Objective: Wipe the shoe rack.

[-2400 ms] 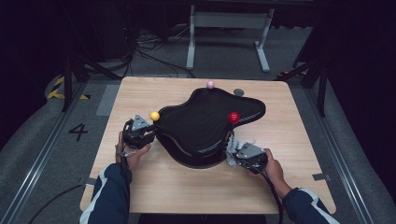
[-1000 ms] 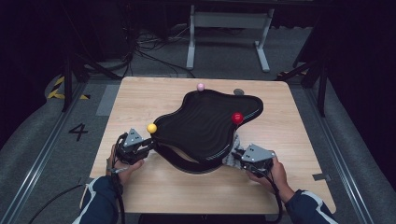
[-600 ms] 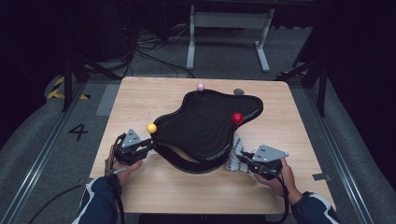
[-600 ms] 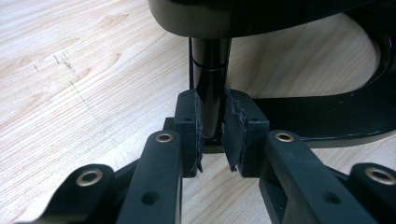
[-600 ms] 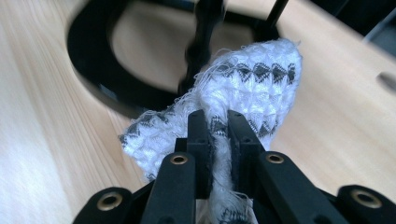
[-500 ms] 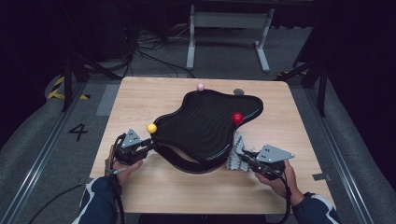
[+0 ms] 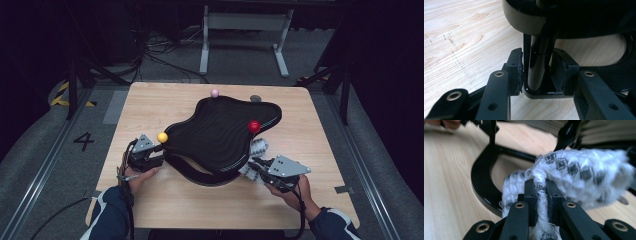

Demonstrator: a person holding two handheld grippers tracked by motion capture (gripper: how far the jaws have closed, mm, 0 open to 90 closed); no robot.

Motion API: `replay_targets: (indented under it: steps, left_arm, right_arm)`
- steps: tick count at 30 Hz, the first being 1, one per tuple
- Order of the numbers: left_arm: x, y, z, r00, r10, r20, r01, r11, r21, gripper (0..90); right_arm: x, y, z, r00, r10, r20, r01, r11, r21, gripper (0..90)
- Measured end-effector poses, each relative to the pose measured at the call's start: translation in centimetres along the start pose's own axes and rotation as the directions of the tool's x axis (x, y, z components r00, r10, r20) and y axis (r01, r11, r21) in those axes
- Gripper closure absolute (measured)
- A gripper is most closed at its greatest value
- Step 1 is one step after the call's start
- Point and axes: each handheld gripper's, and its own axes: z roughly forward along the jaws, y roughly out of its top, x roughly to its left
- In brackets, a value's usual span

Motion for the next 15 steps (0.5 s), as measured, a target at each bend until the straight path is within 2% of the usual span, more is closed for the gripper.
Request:
replay_targets:
  steps: [2, 5, 7, 10, 12, 14, 15]
  left_arm:
    - [0.1, 0.1, 0.4, 1.0000, 0.001, 0.005, -0.001, 1.0000, -0.001, 63.5]
    - [0.1, 0.2, 0.4, 0.9999, -0.014, -0.004, 0.014, 0.9999, -0.001, 66.3]
    - [0.4, 0.0, 0.3, 0.9998, -0.020, 0.001, 0.020, 0.9998, -0.005, 71.1]
    - [0.2, 0.0, 0.2, 0.9997, -0.023, -0.004, 0.023, 0.9997, -0.006, 71.5]
    - [0.1, -0.1, 0.1, 0.9999, -0.015, 0.005, 0.015, 0.9999, -0.002, 71.5]
    - [0.1, -0.2, -0.1, 0.9998, -0.007, 0.019, 0.007, 1.0000, -0.002, 72.1]
    - [0.0, -0.2, -0.2, 0.9996, -0.007, 0.028, 0.007, 1.0000, 0.005, 72.4]
  right_arm:
    - [-0.1, -0.3, 0.4, 1.0000, 0.005, 0.002, -0.005, 1.000, 0.018, 81.9]
    - [0.0, -1.1, 1.4, 1.0000, -0.008, 0.006, 0.007, 0.997, 0.073, 81.9]
    - [0.6, -1.7, 2.3, 0.9997, -0.018, -0.014, 0.019, 0.993, 0.114, 81.9]
    - [0.7, -2.5, 3.3, 0.9998, -0.006, -0.018, 0.009, 0.987, 0.158, 81.8]
    - [0.8, -2.7, 3.6, 0.9998, -0.022, -0.004, 0.022, 0.984, 0.179, 81.9]
    - [0.8, -2.7, 3.7, 0.9998, -0.018, 0.001, 0.018, 0.983, 0.183, 81.8]
    - [0.8, -3.0, 3.9, 0.9996, -0.020, 0.019, 0.016, 0.978, 0.210, 81.8]
